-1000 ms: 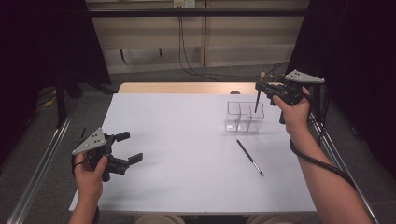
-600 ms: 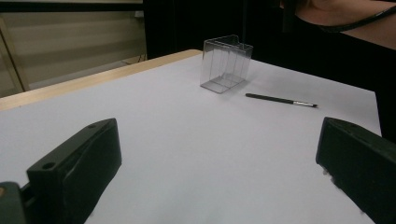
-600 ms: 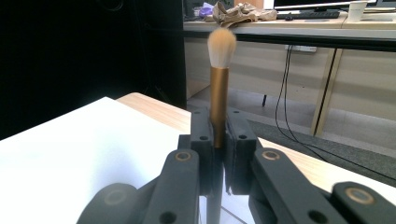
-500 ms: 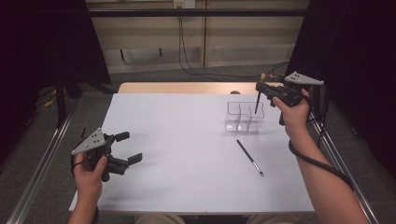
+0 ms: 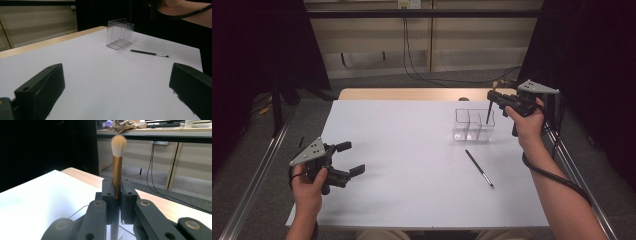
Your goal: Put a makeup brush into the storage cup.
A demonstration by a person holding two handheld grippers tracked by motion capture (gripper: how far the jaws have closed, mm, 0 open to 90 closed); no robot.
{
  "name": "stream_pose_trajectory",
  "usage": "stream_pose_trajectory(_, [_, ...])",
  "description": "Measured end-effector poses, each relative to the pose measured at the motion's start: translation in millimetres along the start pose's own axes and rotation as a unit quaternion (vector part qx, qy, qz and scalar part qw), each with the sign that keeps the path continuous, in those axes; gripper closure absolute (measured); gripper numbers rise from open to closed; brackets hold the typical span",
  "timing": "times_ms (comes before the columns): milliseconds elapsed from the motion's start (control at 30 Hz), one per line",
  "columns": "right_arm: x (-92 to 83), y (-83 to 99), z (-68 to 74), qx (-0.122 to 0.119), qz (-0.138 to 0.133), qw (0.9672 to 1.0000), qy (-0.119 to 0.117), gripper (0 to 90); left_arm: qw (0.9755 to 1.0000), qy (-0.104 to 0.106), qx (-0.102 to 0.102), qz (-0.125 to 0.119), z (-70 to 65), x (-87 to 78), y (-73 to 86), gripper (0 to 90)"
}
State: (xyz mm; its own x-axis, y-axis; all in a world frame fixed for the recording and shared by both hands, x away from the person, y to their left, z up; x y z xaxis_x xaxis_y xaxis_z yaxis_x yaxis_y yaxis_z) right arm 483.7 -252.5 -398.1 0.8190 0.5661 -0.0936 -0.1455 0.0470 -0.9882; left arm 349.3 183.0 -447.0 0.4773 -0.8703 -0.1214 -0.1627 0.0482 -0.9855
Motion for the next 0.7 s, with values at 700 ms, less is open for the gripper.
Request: stream_pose_trajectory(700, [1.3,17.3,-1.7,0.004,0.007,1.0,-0.002,83.6,1.0,0.001,0.0,-0.001,0.0,-0.3,-0.1,0.2])
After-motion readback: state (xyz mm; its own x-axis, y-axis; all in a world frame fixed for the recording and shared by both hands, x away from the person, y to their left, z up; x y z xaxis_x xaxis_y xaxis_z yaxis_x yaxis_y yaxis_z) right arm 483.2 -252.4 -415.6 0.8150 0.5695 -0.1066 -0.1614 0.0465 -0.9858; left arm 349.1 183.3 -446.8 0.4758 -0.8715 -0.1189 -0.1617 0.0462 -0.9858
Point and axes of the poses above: each handheld gripper's, and its own axes: x roughly forward along the jaws, y roughly out of its underside, z roughly to its left, the point moved 10 cm from there along x, roughly forward along the jaws, and after that the axes turned 8 degrees about -z, right-handed, at the moved point
